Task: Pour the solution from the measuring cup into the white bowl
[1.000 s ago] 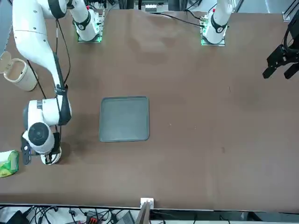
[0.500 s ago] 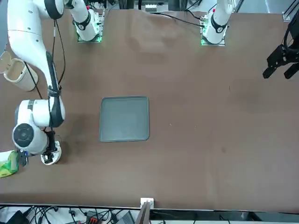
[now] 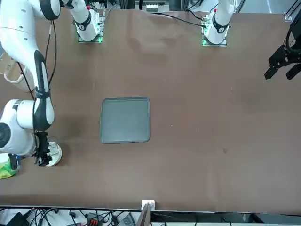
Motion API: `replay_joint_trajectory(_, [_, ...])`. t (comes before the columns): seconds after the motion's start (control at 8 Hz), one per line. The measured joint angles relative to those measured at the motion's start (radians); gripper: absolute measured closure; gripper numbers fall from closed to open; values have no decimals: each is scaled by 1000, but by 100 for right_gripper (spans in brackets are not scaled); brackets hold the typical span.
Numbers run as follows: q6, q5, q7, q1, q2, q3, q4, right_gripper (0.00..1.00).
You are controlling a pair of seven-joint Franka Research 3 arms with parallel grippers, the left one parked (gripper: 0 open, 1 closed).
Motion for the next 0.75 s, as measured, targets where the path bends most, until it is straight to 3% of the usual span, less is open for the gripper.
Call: replay_joint_trajectory(0.75, [0, 358, -159, -92, 0, -1, 5, 26])
